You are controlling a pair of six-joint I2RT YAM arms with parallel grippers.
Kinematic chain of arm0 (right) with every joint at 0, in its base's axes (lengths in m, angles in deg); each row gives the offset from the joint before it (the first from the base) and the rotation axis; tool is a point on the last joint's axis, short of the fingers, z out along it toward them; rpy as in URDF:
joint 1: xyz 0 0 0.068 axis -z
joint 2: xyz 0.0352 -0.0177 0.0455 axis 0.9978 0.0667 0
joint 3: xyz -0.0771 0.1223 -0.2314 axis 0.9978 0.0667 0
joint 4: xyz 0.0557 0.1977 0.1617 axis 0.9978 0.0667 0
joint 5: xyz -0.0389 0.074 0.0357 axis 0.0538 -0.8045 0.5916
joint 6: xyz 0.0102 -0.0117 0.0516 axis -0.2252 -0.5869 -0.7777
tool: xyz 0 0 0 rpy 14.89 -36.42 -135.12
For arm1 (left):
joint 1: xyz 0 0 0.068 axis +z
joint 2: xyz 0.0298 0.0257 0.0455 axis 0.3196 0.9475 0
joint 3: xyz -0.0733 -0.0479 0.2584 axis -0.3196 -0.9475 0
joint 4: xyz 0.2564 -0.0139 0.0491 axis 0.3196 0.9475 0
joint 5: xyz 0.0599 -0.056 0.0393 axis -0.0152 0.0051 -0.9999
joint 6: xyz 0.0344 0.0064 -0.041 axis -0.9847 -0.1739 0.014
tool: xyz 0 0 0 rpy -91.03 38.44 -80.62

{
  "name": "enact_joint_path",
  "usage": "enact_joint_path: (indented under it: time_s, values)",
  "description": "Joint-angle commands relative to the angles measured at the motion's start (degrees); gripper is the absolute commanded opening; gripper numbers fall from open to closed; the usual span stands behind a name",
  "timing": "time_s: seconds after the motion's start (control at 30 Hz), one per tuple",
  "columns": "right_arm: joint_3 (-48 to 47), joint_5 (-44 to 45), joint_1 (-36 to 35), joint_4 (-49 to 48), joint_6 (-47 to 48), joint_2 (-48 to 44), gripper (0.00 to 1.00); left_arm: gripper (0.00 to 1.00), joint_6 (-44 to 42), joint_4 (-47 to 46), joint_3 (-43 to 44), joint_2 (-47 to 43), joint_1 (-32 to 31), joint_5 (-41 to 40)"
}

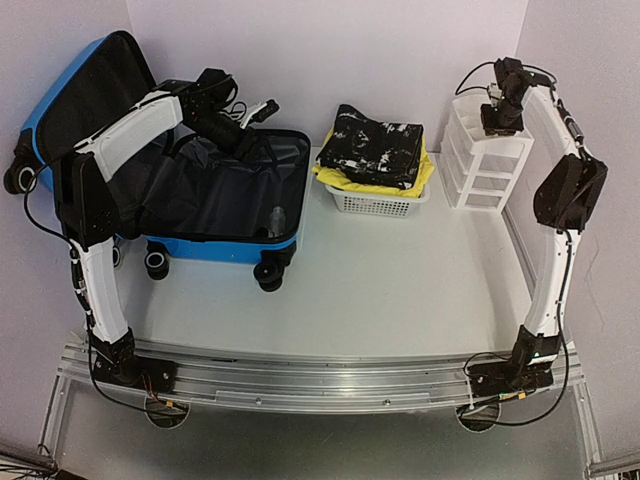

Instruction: Open, take out, and arrange the luggage

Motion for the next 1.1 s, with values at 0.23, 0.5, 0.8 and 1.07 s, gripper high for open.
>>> enact_joint_path:
  time_s: [0.23,0.5,0.8,1.07]
  values:
    - [13.1,-4.8,1.1,5.8,4.4,-8.7,0.0,0.73,-0.1,-1.4,-1.1,-3.5,0.3,-0.2]
    - [29.6,-9.2,0.7,9.6,-0.4,-25.6,0.0,0.72,0.1,-1.4,-0.7,-2.6,0.3,0.7]
    - [47.3,-10.5,-6.3,14.2,-11.4,-40.5,0.0,0.72,0.8,-1.6,0.1,-1.2,0.3,2.9]
    - [50.3,-10.5,-11.1,23.7,-14.8,-46.3,0.0,0.72,2.1,-2.1,0.6,-0.6,0.2,5.1]
